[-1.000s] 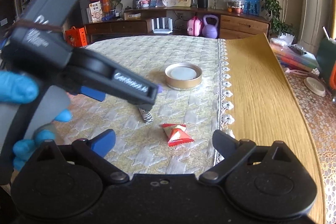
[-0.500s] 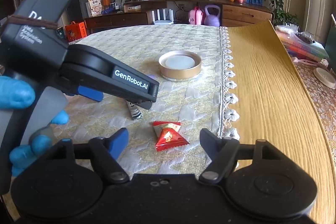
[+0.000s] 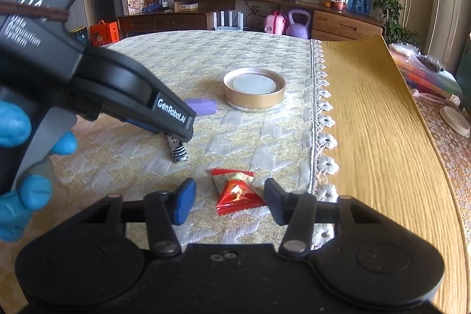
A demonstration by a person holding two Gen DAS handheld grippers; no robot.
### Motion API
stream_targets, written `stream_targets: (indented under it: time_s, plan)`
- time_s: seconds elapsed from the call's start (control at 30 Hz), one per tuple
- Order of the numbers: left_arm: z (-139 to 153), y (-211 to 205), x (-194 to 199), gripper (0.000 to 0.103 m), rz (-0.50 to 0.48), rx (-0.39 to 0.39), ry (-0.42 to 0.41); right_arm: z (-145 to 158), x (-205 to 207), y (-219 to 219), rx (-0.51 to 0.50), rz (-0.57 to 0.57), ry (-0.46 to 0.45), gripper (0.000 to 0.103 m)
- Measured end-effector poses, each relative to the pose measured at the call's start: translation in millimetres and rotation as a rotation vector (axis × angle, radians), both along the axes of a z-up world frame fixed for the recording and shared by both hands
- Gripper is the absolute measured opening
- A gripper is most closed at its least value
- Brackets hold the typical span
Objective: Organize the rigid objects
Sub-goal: 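Lower the left gripper to the nail clipper while the right approaches the red candy, then grasp the silver nail clipper with the left gripper while the right grasps the red candy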
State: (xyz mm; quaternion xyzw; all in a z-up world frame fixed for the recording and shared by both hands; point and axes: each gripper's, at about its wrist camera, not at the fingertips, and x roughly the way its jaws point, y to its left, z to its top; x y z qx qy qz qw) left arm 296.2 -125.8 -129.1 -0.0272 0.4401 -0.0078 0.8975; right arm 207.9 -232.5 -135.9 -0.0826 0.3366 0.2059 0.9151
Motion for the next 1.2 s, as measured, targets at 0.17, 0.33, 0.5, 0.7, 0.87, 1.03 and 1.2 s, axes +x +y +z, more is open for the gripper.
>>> stream_targets:
  time_s: [0.17,0.33,0.5,0.7,0.87,1.03,1.2]
  plan:
    - [2.0,-1.7,-8.8,0.014,-0.040,0.004,-0.007,1.6,-4.3,4.1,-0.014,0.002,-0.006,0.032]
    - [5.2,-4.9,-18.2,0.010,-0.083,0.033,-0.019,3.6,-6.7,4.7,-0.007,-0.034,-0.011,0.031]
    - [9.7,-2.6,-27.6,0.007,-0.103,0.032,-0.023,10.1,-10.8,2.2,0.017,-0.053,-0.016,0.031]
    - [13.8,4.5,-29.6,0.007,-0.097,0.018,-0.022,6.7,-19.4,-1.3,0.011,-0.068,-0.003,0.031]
    - [13.0,9.7,-26.8,0.008,-0.103,-0.062,0.009,-0.1,-22.3,-5.9,0.016,-0.070,0.018,0.032]
    - [8.3,10.7,-21.8,0.023,-0.087,-0.059,0.024,-0.6,-24.0,-4.8,0.017,-0.066,0.015,0.033]
    - [9.4,9.0,-21.0,0.057,-0.077,-0.041,-0.008,-1.0,-24.1,-4.0,0.031,-0.065,0.016,0.040]
